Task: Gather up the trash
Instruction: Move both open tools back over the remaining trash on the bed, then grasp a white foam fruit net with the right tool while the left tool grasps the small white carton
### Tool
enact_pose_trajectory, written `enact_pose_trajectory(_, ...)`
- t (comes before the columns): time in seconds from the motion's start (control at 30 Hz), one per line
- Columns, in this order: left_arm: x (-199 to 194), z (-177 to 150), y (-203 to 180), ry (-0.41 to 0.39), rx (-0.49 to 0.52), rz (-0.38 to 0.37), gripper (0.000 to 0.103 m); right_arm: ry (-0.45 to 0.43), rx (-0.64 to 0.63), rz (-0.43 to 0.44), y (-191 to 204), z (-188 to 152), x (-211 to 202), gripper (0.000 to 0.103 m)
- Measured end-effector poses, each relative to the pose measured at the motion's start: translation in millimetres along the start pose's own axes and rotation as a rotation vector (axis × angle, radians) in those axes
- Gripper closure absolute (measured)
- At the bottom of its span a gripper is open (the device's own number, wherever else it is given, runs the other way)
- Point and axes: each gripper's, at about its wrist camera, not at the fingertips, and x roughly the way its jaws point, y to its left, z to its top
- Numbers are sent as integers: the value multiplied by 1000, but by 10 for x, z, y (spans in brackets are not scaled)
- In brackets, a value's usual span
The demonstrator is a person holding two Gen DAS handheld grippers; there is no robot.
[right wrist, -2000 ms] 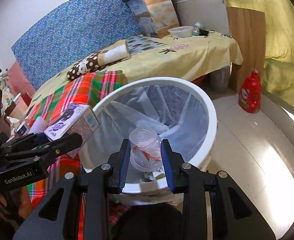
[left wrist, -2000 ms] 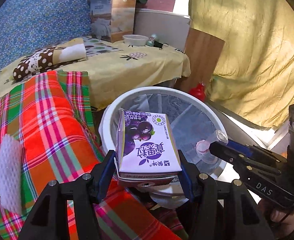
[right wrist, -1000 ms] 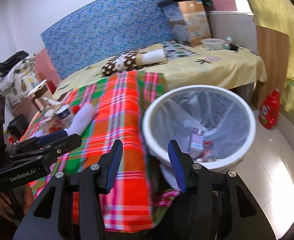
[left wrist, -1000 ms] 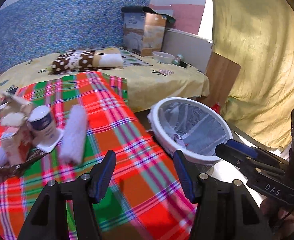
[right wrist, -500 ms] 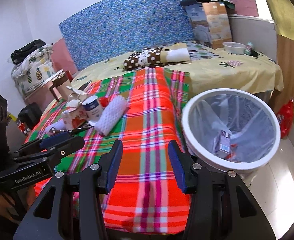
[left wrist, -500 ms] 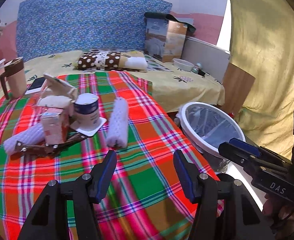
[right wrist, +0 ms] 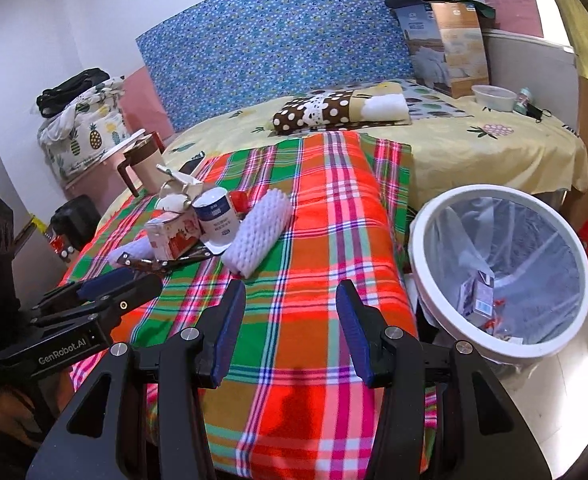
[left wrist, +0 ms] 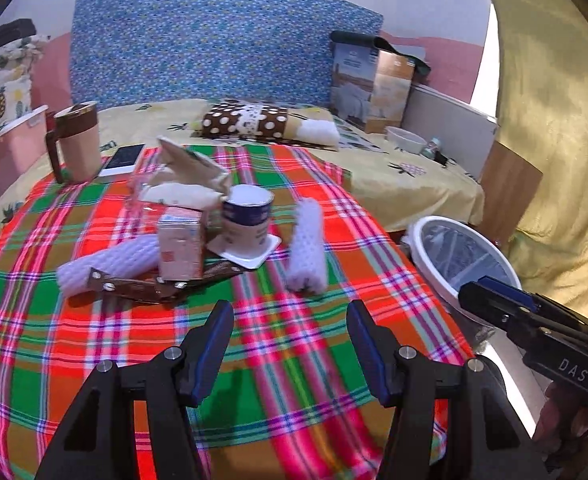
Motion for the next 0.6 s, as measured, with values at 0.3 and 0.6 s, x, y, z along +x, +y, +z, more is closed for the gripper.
enact_pose_trajectory(0.3, 97, 100, 333, -4, -54, 60, 44, 30, -15, 27, 133, 83, 185, 54)
enact_pose_trajectory(0.6, 312, 240, 647, 0, -100, 105, 44, 70, -15, 50, 251, 204, 486, 54)
